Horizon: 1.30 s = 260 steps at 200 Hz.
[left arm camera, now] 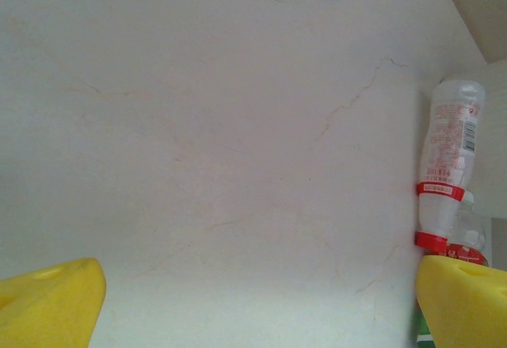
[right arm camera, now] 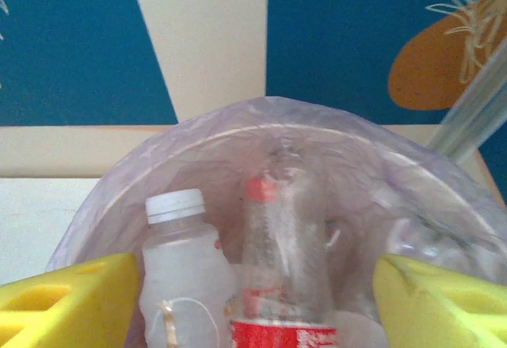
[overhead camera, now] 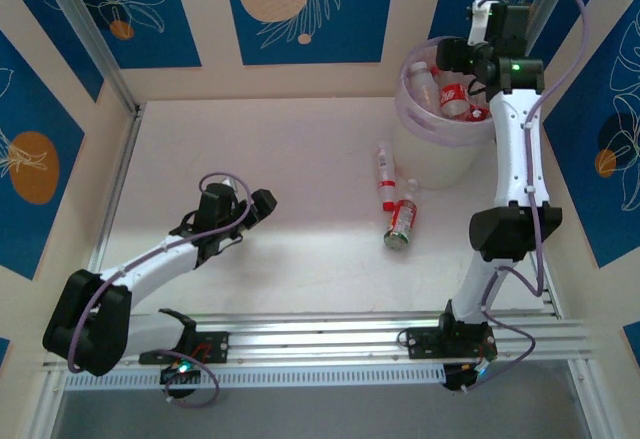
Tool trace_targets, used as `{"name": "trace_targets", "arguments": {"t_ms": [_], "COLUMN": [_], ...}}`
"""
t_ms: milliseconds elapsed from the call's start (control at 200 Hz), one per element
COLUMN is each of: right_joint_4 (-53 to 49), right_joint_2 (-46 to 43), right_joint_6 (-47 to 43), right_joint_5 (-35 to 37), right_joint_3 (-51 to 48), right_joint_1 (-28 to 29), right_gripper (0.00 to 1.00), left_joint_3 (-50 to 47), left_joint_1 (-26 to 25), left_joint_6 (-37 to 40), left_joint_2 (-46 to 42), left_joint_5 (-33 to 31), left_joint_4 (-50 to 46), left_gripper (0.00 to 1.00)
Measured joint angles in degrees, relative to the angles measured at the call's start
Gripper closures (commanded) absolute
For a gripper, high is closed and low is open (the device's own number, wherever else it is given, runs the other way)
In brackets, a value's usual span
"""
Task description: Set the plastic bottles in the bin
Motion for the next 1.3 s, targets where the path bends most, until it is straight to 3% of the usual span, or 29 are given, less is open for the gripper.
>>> {"name": "trace_targets", "arguments": {"t_ms": [345, 850, 1055, 1301], "right_joint_4": [0.5, 5.1, 4.9, 5.8], "right_joint_2": [1.2, 4.2, -1.0, -13.2], "right_joint_6": [1.7, 2.6, 2.6, 2.6], "right_joint_5": [1.6, -0.3, -0.3, -0.3], "right_joint_3": [-4.0, -7.8, -9.7, -14.5], "right_joint_1": [-5.1, -4.8, -3.5, 0.2], "right_gripper": [0.22, 0.22, 0.21, 0.22], "left_joint_3": [-0.6, -0.6, -0.6, -0.6], "left_joint_1": [0.1, 0.4, 0.4, 0.4], "left_joint_6": [0.0, 0.0, 0.0, 0.0], "left_joint_2": [-0.3, -0.8, -0.1, 0.2], "left_joint_5": [0.0, 0.0, 0.0, 0.0], "left_joint_4": [-0.2, -0.4, -0.3, -0.2], "left_gripper": [0.0, 0.0, 0.0, 0.0]}}
